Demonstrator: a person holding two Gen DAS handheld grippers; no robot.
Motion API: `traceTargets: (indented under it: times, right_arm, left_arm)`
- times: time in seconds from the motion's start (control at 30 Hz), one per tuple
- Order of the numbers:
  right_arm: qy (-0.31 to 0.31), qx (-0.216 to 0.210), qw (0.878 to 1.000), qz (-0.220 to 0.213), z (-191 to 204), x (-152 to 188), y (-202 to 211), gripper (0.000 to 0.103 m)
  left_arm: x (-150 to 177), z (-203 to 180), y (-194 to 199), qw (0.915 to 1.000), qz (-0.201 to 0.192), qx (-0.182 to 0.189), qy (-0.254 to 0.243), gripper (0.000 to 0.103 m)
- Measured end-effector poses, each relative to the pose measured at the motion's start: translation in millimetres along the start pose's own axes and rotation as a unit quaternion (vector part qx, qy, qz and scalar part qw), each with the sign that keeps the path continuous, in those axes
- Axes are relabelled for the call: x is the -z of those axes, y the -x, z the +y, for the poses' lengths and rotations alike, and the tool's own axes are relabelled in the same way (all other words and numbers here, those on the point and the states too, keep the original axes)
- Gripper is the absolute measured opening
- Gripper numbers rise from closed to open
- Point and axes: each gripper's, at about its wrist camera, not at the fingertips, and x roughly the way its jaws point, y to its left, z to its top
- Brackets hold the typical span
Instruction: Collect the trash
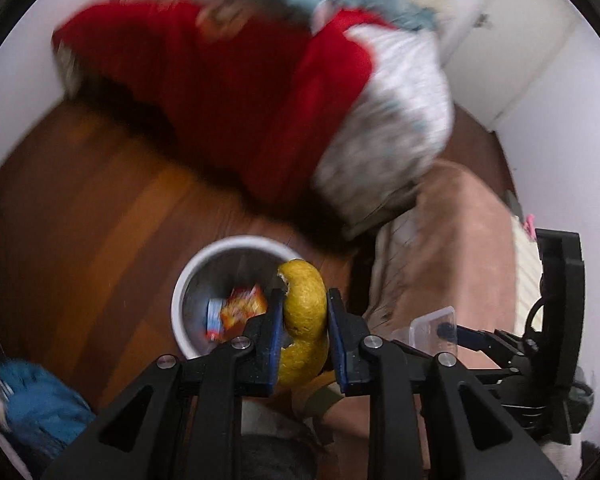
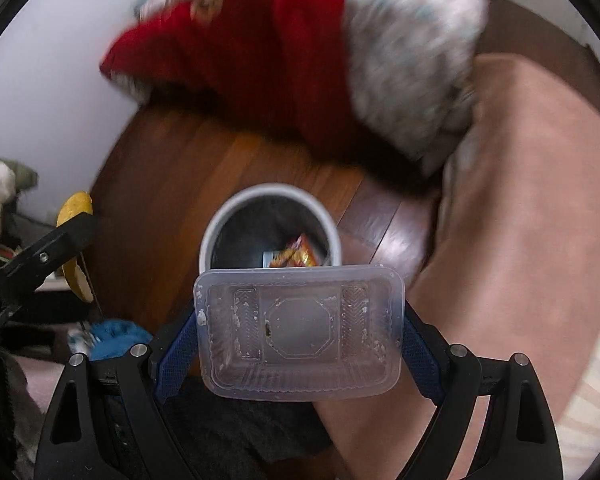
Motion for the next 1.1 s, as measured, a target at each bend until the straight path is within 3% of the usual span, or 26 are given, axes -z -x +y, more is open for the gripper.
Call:
traceTargets:
  times: [0.17, 0.23, 0.27, 0.3, 0.37, 0.43, 0.47, 0.77, 0.97, 1.1]
  right_arm:
    - [0.023, 0.023, 0.998, 0.056, 15.2, -17.0, -84.8, 0.091]
    - [0.035, 0.031, 0.996, 0.079, 20.4, -23.2, -113.7, 0.091]
    - [0.035, 0.034, 0.995, 0.084, 17.2, -27.7, -119.6, 0.092]
    - [0.035, 0.032, 0.995, 0.089, 17.1, -29.6, -129.4, 0.092]
    - [0.039, 0.030, 0.992, 0.114, 17.1, -32.6, -147.3, 0.092]
    - [0.037, 0.020, 0.991, 0.124, 15.8, -32.3, -155.3, 0.095]
    - [0.037, 0.017, 0.991, 0.126, 15.9, -32.0, -157.7, 0.103]
    - [0.045, 0.031, 0.992, 0.115, 12.9, -27.5, -133.3, 0.103]
    - [0.055, 0.060, 0.993, 0.084, 13.4, -10.2, -84.4, 0.103]
    - [0.055, 0.056, 0.995, 0.063, 15.1, 2.8, -47.2, 0.103]
  left_arm:
    - [-0.3, 47.1, -66.7, 0.9970, 0.063, -0.002, 0.044, 0.024]
    - [-1.5, 57.5, -86.8, 0.9953, 0.080, -0.010, 0.055, 0.047]
    - [-2.2, 62.0, -94.0, 0.9945, 0.084, -0.010, 0.062, 0.073]
    - [-2.9, 65.4, -98.4, 0.9940, 0.085, -0.008, 0.069, 0.087]
    - [-4.4, 68.3, -100.4, 0.9932, 0.084, -0.009, 0.080, 0.088]
    - [-4.0, 70.9, -101.1, 0.9930, 0.083, -0.021, 0.082, 0.099]
    - [-3.3, 73.8, -99.6, 0.9932, 0.079, -0.026, 0.082, 0.103]
    - [24.6, 84.2, -59.6, 0.9914, 0.040, -0.081, 0.095, 0.103]
    - [45.1, 73.4, -18.8, 0.9897, 0.016, -0.111, 0.089, 0.103]
    - [53.5, 60.0, 9.7, 0.9905, 0.003, -0.113, 0.079, 0.103]
